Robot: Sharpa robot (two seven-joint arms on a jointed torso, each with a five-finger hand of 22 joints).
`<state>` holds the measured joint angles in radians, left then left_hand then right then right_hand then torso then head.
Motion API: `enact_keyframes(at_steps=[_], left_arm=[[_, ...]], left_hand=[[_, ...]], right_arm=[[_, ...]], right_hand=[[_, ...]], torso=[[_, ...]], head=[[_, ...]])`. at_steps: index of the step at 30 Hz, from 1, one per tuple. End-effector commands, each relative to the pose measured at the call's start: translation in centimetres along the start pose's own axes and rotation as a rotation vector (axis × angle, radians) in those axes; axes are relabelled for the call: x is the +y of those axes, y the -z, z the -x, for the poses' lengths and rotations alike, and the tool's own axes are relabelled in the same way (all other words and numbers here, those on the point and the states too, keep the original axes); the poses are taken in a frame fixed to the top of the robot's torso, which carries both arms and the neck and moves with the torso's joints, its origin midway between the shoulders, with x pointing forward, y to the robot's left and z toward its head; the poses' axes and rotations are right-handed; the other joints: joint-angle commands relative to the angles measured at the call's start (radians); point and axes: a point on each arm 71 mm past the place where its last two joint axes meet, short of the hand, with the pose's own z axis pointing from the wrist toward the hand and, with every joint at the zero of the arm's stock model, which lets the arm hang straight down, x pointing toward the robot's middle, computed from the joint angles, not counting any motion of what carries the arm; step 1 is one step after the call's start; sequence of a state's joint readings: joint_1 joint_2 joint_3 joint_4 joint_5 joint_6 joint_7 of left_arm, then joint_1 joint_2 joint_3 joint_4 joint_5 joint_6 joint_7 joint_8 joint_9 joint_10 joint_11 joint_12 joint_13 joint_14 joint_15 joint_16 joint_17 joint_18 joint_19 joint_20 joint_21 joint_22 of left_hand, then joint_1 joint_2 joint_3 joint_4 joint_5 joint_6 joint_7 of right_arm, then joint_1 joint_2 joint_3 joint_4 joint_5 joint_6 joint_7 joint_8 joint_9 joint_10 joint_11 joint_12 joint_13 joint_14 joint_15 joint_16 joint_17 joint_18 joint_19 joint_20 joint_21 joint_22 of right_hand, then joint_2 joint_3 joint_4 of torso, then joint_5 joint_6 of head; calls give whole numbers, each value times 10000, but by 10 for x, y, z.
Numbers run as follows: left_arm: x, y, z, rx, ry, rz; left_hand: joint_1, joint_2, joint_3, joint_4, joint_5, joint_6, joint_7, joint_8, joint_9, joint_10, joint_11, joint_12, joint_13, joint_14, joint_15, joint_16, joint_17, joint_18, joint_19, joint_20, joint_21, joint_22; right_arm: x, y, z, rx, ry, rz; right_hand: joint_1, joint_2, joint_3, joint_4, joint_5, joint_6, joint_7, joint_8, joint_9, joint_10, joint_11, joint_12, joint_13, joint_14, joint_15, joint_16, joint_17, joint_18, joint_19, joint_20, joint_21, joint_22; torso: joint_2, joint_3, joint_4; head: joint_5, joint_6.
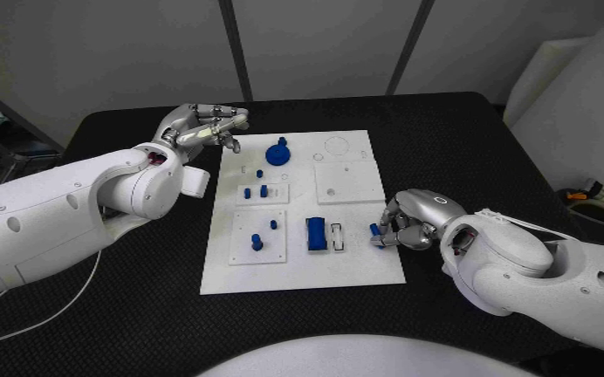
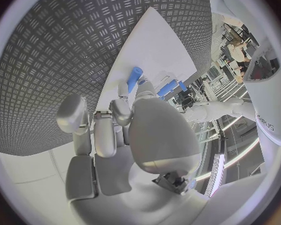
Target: Assemble the parts on the task board
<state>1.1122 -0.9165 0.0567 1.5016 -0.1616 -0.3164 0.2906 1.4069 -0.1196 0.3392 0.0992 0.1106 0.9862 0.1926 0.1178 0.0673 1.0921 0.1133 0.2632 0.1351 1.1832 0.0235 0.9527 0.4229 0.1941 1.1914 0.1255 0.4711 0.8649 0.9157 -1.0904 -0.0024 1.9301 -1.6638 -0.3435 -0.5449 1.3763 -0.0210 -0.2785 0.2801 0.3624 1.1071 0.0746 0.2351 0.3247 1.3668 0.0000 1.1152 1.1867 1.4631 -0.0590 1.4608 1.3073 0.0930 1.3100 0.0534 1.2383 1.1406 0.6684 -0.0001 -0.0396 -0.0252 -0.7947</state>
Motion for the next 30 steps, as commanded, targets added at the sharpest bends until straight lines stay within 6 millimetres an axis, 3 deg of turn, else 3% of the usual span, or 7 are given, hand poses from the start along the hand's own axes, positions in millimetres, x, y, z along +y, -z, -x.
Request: enact_keyframes(at_steps=[1, 6, 17, 24, 30], left_arm=[[-2, 0, -1, 101, 43, -135], [-2, 1, -1, 105, 43, -134], [-2, 1, -1, 110, 45, -123], [-1, 1, -1, 105, 43, -112], [-2, 1, 0, 92, 38, -104]], left_hand=[[0, 48, -52, -4, 29, -78, -8, 38, 9, -92, 0, 54, 17, 11, 59, -35, -17, -121, 74, -3, -68, -10], [0, 48, -52, -4, 29, -78, -8, 38, 9, -92, 0, 54, 17, 11, 59, -35, -17, -121, 74, -3, -68, -10], [0, 48, -52, -4, 29, -78, -8, 38, 9, -92, 0, 54, 17, 11, 59, -35, -17, -121, 74, -3, -68, -10], [-12, 60, -58, 8, 29, -82, -7, 43, 9, -100, 1, 65, 19, 10, 62, -34, -19, -122, 77, -2, -74, -15], [-12, 60, -58, 8, 29, -82, -7, 43, 9, -100, 1, 65, 19, 10, 62, -34, -19, -122, 77, -2, -74, -15]], right_arm=[[0, 0, -8, 356, 834, -108], [5, -3, -11, 371, 1429, -113], [13, -7, -15, 401, 2186, -80], [13, -6, -16, 540, 2030, -203], [10, -1, -18, 988, 952, -543]], right_hand=[[155, -70, -5, -94, 0, -65, -9, 13, 25, 24, -23, 27, 4, 699, -62, -32, 803, 36, -4, -42, -60, -19], [489, -83, 78, -256, 7, -136, 1, 42, 121, -33, -19, -31, -21, 685, -61, -78, 747, 45, -30, -42, -113, -67], [1714, 186, 943, -761, -166, -241, -18, 74, 298, -161, -59, -156, -53, 680, -100, -118, 727, 52, -39, -84, -182, -111], [2296, 228, 2061, -762, 758, -222, -18, 35, 352, -252, -91, -292, -103, 690, -134, -102, 777, 45, -17, -129, -153, -56], [2279, -110, 3448, -554, 1042, -240, 23, 37, 469, -166, -78, -296, -94, 711, -110, -47, 874, 28, 6, -136, -62, 61]], torso=[[-6, 0, 10], [-11, 1, 16], [-14, -1, -4], [-6, 3, -1], [2, 2, 10]], head=[[17, -5], [29, 7], [56, 65], [49, 65], [49, 55]])
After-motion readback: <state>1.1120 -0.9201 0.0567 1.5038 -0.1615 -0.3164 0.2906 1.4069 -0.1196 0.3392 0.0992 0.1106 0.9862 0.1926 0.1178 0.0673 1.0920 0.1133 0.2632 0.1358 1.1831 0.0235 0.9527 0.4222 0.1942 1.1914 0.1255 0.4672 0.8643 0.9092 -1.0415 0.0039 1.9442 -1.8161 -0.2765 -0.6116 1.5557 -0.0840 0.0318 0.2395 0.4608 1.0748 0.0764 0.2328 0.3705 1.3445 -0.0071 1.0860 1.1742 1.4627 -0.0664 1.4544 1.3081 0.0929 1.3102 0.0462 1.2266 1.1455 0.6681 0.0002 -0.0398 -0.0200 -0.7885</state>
